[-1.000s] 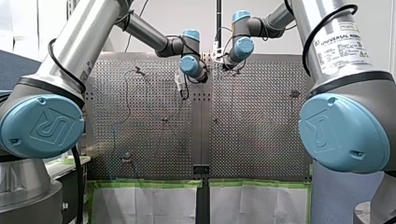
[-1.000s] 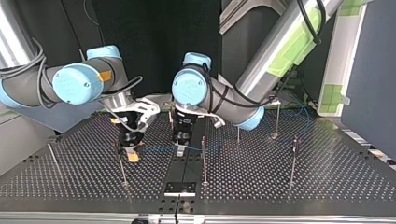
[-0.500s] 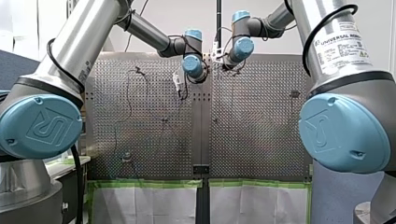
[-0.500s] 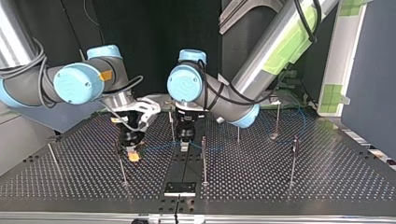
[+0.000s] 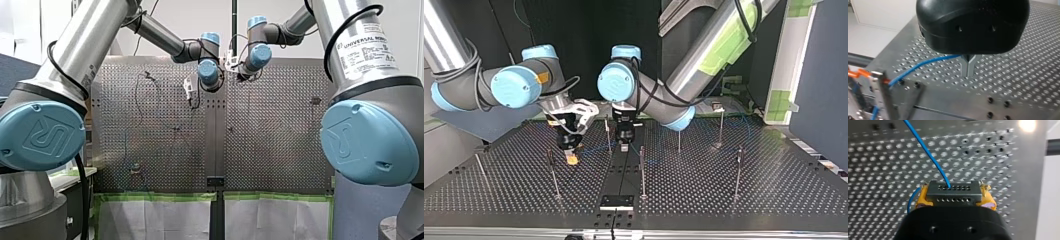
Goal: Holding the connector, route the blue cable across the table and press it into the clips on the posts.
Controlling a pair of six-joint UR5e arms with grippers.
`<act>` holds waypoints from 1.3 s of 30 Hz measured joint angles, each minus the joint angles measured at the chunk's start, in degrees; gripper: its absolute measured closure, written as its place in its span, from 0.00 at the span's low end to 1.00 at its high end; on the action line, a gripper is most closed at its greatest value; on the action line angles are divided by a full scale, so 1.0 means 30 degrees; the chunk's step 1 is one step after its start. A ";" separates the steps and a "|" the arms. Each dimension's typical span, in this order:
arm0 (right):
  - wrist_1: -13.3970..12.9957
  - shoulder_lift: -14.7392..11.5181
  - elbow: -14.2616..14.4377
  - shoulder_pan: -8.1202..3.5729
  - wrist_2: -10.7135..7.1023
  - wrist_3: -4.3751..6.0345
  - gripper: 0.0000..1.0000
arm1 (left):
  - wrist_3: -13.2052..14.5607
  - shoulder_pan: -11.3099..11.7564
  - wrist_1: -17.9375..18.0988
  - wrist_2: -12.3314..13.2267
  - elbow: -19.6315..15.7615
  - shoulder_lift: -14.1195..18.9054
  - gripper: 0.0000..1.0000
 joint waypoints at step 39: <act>-0.4261 0.0180 0.6361 -0.0145 -0.0197 0.0477 1.00 | -0.0656 -0.0357 0.6015 0.2165 -0.6156 -0.1604 1.00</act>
